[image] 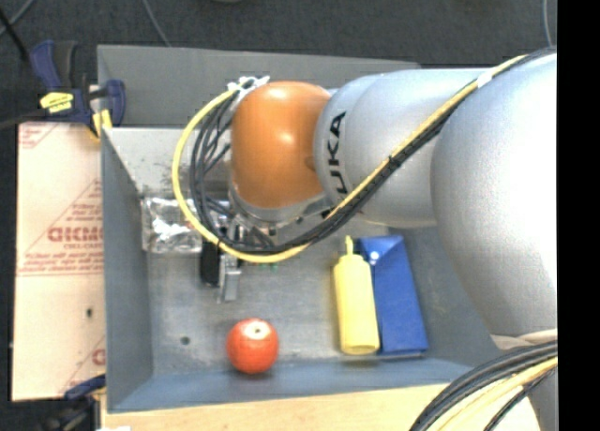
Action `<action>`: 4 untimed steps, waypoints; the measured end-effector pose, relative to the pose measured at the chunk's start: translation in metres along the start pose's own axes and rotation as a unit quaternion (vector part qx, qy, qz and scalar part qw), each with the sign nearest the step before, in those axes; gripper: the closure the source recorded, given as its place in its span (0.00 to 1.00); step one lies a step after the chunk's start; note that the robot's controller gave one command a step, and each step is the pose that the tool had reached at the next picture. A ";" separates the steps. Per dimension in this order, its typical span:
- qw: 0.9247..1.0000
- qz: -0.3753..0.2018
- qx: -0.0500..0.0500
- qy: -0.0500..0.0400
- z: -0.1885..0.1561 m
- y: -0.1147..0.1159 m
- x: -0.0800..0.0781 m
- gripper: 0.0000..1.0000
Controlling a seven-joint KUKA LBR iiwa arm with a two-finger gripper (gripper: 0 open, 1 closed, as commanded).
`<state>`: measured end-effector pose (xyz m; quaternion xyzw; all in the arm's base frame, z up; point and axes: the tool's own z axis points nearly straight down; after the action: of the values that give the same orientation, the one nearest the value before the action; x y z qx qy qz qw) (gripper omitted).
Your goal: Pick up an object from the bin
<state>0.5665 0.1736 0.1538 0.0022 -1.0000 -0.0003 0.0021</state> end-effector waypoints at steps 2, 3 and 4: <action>1.000 -0.022 -0.001 -0.007 0.022 -0.008 -0.017 0.00; 1.000 -0.006 -0.003 -0.008 0.062 -0.018 -0.033 0.00; 1.000 0.016 -0.003 -0.009 0.083 -0.028 -0.043 1.00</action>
Offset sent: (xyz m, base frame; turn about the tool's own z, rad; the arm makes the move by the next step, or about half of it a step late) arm 0.0337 -0.0234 -0.0788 -0.1105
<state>0.6098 0.1462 0.0709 -0.0137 -0.9999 -0.0029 -0.0069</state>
